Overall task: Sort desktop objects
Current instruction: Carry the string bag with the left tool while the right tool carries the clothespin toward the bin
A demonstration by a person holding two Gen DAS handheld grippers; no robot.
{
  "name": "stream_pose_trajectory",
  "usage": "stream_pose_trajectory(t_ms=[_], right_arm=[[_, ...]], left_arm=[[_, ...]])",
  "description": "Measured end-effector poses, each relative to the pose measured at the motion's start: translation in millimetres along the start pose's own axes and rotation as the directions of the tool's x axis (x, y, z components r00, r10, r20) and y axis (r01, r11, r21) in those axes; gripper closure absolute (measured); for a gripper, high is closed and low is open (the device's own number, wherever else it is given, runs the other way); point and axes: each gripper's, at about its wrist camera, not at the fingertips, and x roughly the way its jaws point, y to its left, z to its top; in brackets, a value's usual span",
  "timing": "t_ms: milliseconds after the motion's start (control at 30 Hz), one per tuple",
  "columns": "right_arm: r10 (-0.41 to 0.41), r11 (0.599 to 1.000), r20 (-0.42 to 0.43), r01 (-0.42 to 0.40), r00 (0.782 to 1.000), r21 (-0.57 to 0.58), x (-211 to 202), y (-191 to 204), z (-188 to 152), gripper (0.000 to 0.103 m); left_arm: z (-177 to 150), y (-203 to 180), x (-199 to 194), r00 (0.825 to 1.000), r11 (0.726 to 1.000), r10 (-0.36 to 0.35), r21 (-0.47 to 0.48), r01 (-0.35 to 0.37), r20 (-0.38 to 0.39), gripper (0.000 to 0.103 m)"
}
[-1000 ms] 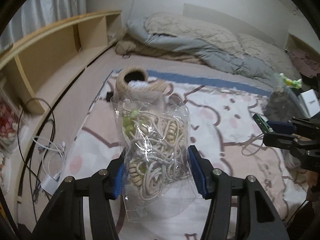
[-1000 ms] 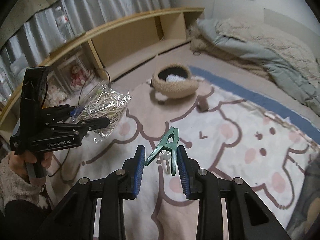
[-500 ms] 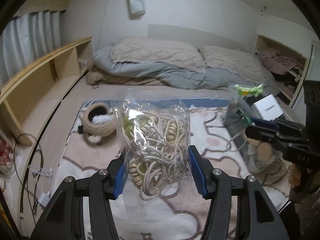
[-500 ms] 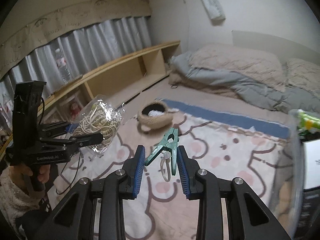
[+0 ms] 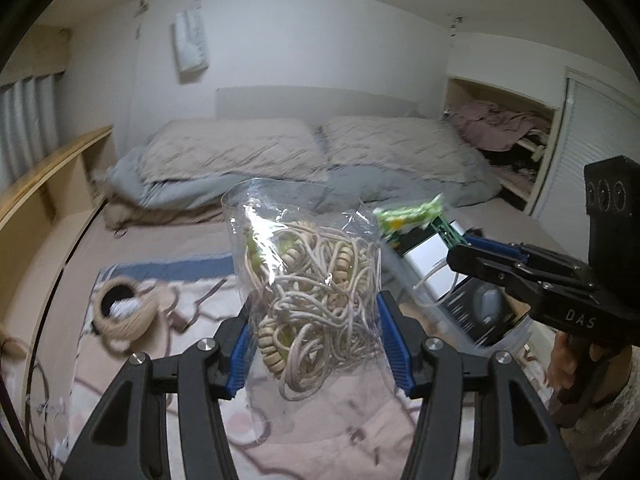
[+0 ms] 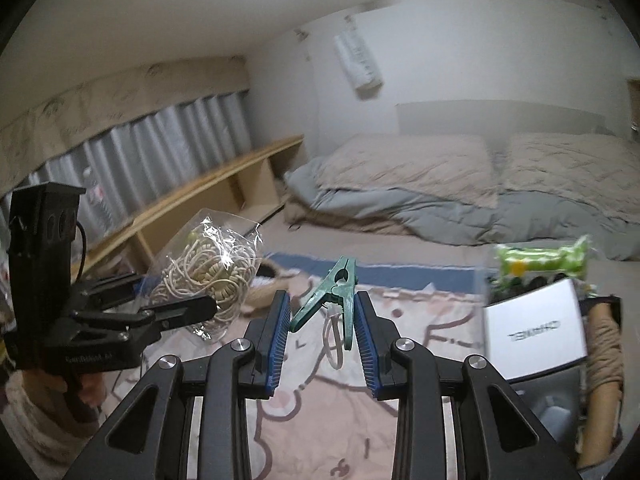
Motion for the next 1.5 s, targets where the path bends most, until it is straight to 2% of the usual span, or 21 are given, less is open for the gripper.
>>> stream_pose_trajectory(t_ms=[133,333,500,633,833,1067,1200,1300,1433,1500], right_arm=[[-0.013,0.997,0.058,0.008,0.998,0.083,-24,-27,11,0.07],[-0.084,0.985,0.124,0.063,0.989,0.162,-55,-76,21,0.07],[-0.162,0.967,0.153,0.125,0.975,0.224,-66,-114,25,0.07],[-0.193,0.953,0.158,0.147,0.968,0.264,-62,-138,32,0.07],[-0.263,0.932,0.125,0.218,0.957,0.29,-46,-173,36,0.07],[-0.334,0.888,0.023,0.307,0.942,0.343,-10,-216,29,0.07],[-0.386,0.855,-0.02,0.366,0.922,0.368,2,-235,26,0.07],[-0.4,0.84,-0.036,0.383,0.916,0.386,8,-248,29,0.07],[-0.429,0.825,-0.068,0.422,0.901,0.376,22,-264,35,0.07],[-0.451,0.805,-0.097,0.451,0.887,0.385,28,-273,35,0.07]], left_arm=[[22,-22,8,0.999,0.999,-0.037,0.019,0.037,0.02,0.047],[52,-56,28,0.995,0.995,-0.097,0.033,0.096,0.037,0.047],[68,-78,50,0.99,0.99,-0.138,0.021,0.137,0.042,0.047],[74,-89,71,0.987,0.988,-0.154,0.021,0.154,0.038,0.047],[79,-100,99,0.984,0.984,-0.175,0.026,0.175,0.028,0.047],[78,-99,134,0.979,0.979,-0.203,0.028,0.203,0.003,0.047],[77,-96,155,0.972,0.972,-0.236,0.006,0.236,-0.021,0.047],[76,-92,169,0.962,0.963,-0.268,-0.017,0.268,-0.043,0.047],[73,-86,180,0.966,0.967,-0.253,-0.015,0.253,-0.055,0.047],[71,-81,186,0.966,0.968,-0.249,-0.025,0.248,-0.067,0.047]])
